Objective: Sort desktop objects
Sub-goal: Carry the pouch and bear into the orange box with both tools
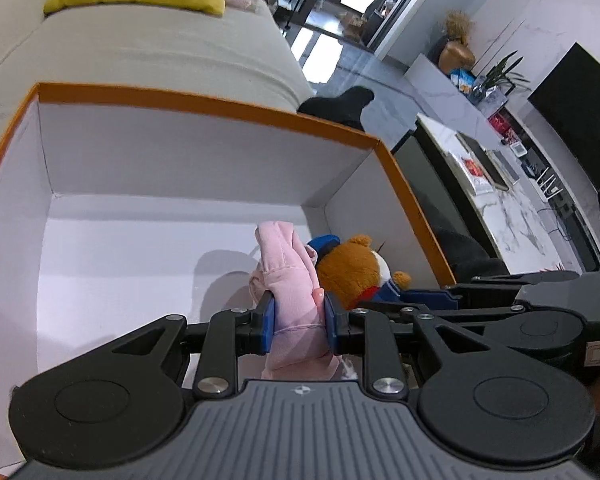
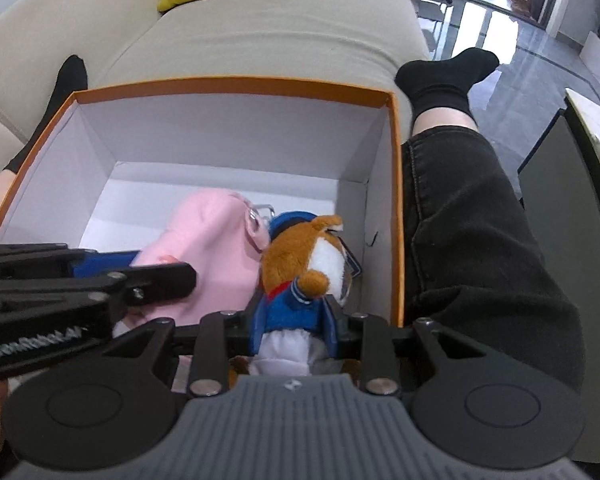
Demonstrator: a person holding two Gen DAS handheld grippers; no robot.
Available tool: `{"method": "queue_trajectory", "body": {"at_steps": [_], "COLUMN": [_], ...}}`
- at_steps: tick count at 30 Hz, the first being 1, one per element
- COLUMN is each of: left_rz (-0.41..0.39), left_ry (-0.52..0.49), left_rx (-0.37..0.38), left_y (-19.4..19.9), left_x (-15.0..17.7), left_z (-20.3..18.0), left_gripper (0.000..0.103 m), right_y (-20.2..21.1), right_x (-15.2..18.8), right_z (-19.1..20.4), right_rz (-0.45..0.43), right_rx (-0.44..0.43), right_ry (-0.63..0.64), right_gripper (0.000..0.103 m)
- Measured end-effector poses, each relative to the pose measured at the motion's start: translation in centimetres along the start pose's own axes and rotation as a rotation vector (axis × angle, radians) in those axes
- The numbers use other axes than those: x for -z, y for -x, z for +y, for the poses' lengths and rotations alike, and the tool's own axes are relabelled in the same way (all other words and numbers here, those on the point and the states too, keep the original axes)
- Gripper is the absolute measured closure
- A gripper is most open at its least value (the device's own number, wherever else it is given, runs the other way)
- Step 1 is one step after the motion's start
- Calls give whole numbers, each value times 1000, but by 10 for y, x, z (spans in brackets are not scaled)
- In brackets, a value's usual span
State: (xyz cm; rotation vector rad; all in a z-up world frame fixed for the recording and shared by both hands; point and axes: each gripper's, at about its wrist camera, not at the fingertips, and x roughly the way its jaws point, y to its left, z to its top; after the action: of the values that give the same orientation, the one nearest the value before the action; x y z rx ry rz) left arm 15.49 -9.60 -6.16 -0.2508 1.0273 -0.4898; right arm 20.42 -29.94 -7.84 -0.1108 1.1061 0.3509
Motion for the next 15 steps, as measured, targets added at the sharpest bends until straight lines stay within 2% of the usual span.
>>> {"method": "queue_trajectory", "body": {"at_steps": [3,6,9,15], "left_rz": [28,27,37,56], "left_ry": [22,16,-9,-80], "left_rx": [27,26,24,-31], "left_y": [-3,-3,-3,-4], "left_x": [4,5,8,9], "left_z": [2,0,-5,-30], "left_gripper": [75,75,75,75], "right_y": [2,10,23,40], "right_x": [-2,-2,-4,-11], "right_z": [-3,-7,-12,-23], "right_rz": [27,15,-15,-116], "right_rx": [-25,-26,-36,-27], "right_ry": [2,16,22,21], "right_gripper": [69,69,69,70]}}
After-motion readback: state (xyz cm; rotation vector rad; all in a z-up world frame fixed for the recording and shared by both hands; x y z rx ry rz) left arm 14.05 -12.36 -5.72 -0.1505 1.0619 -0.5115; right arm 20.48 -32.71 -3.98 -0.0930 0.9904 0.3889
